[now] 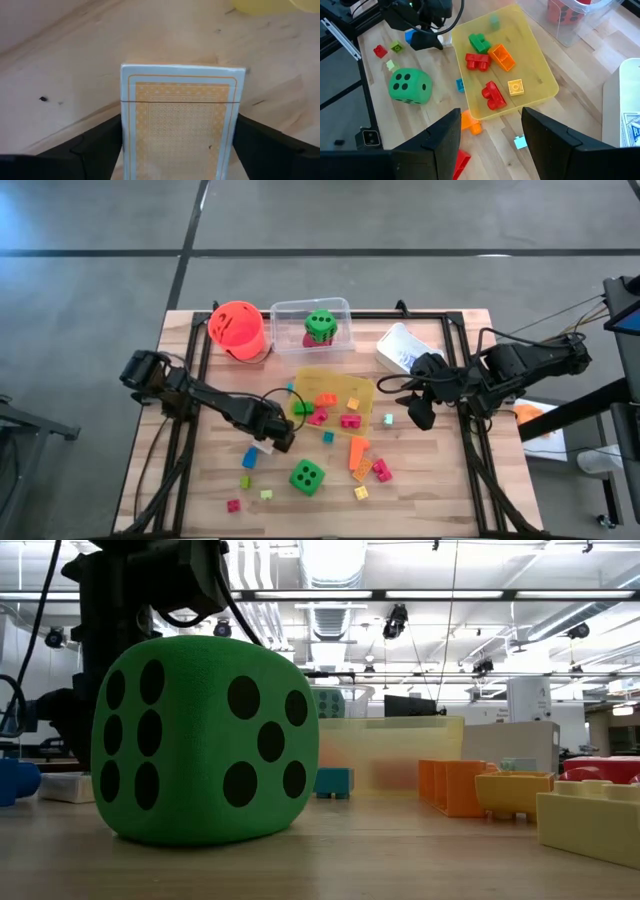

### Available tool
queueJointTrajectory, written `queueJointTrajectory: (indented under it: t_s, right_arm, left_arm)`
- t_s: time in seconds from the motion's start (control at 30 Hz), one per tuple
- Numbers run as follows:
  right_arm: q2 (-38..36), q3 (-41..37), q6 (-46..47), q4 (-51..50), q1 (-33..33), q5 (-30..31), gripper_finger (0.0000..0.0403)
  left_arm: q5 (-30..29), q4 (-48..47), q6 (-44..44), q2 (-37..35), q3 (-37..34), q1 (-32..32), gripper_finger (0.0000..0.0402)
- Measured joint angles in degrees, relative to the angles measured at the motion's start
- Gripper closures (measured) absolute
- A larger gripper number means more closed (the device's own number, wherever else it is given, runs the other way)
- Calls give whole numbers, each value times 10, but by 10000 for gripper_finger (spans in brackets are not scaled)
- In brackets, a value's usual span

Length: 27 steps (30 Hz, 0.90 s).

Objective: Pick & Place Toys
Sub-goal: Put the yellow game card into the white bin

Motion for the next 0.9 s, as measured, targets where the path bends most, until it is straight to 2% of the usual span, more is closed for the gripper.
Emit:
queueJointTrajectory:
  t_s: [0.13, 0.37, 0.57, 0.73, 0.9]
  right_arm:
    - [0, 0, 0, 0, 0, 0, 200]
    - [0, 0, 0, 0, 0, 0, 200]
    - [0, 0, -2, 0, 0, 0, 200]
    - [0, 0, -48, 19, 0, 0, 200]
    - [0, 0, -145, 96, 0, -4, 200]
  left_arm:
    - [2, -1, 15, 0, -1, 0, 118]
    - [3, -1, 15, 1, -1, 0, 119]
    - [30, 1, 16, -8, 4, 1, 119]
    - [69, 37, 23, -66, 9, -1, 119]
    - [65, 114, 33, -148, 9, -1, 119]
